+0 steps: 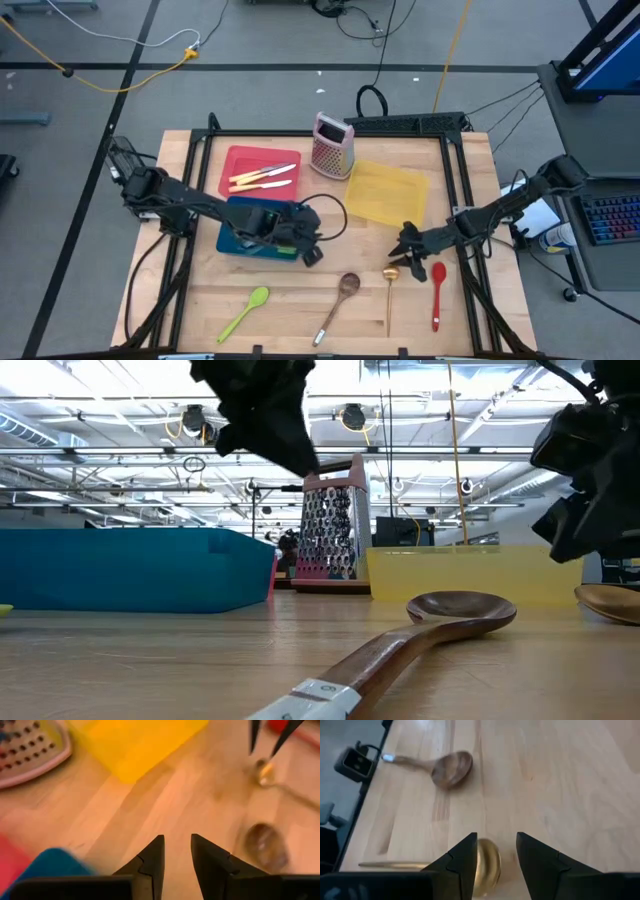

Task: Pick & Place Kitchen Items
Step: Put the gold spoon into the yellow bin

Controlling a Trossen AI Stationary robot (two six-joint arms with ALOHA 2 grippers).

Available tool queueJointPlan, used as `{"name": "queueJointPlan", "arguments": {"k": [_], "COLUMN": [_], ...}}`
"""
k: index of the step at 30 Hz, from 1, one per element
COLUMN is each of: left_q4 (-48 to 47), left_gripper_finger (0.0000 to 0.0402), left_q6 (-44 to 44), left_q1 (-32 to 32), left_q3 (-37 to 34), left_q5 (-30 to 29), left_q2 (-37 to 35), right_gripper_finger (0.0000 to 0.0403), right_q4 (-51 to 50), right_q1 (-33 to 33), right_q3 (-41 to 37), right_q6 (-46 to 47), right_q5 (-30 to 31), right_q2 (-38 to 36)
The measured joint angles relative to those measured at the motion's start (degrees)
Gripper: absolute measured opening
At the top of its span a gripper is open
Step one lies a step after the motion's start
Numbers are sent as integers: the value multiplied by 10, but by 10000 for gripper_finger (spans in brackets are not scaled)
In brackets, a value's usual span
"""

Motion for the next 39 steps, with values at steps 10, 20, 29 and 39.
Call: {"name": "queueJointPlan", "arguments": {"k": [10,20,29,39], "left_q4": [62,60,60,59], "left_gripper_finger": [97,97,97,97], "left_q6": [6,8,8,8], "left_q1": [-16,-19,-19,-19], "left_q3": [0,0,0,0], "left_q5": [-1,-1,-2,-2], "left_q2": [1,1,1,1], "right_gripper_finger": [129,129,118,25], "right_q4": [-21,11,41,53], "right_q1": [5,5,4,4], "right_q3": [0,-1,-1,-1], "right_q6": [16,15,16,-5], "right_q5": [-29,-48,-67,-76], "right_q2": [11,74,117,120]}}
